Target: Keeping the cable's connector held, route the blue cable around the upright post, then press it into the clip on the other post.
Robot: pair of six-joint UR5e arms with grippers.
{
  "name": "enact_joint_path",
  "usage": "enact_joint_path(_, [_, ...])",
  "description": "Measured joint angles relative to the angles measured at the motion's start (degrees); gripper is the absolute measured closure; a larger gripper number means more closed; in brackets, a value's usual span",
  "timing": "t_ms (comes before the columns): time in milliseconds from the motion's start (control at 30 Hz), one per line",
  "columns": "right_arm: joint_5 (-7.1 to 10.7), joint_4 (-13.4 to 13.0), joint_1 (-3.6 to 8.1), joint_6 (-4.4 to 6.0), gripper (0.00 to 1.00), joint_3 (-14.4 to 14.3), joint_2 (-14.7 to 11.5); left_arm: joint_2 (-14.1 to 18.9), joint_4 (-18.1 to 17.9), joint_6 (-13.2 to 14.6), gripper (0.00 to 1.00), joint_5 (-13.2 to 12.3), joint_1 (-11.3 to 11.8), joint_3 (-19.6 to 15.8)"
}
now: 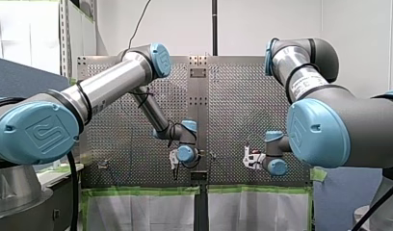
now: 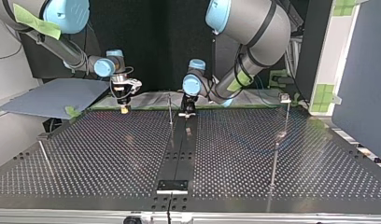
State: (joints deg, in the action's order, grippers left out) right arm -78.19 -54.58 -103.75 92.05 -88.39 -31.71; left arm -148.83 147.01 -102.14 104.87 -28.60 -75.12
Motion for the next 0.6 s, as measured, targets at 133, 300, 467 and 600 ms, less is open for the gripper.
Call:
enact_joint_path(133, [0.13, 0.2, 0.12, 0.04, 1.00, 0.5, 0.0, 0.0, -0.3, 0.0, 1.00, 0.2, 0.1, 0.0])
enact_joint_path(300, [0.40, 0.4, 0.38, 0.19, 1.00, 0.9, 0.0, 0.0, -0.6, 0.3, 1.00, 0.3, 0.2, 0.0])
enact_joint_path(467, [0.96, 0.6, 0.53, 0.38, 1.00, 1.6, 0.0, 0.0, -0.9, 0.4, 1.00, 0.4, 0.3, 0.0])
enact_joint_path(600, [1.14, 0.9, 0.58, 0.42, 1.00, 2.0, 0.0, 0.0, -1.3, 0.5, 0.89, 0.5, 0.3, 0.0])
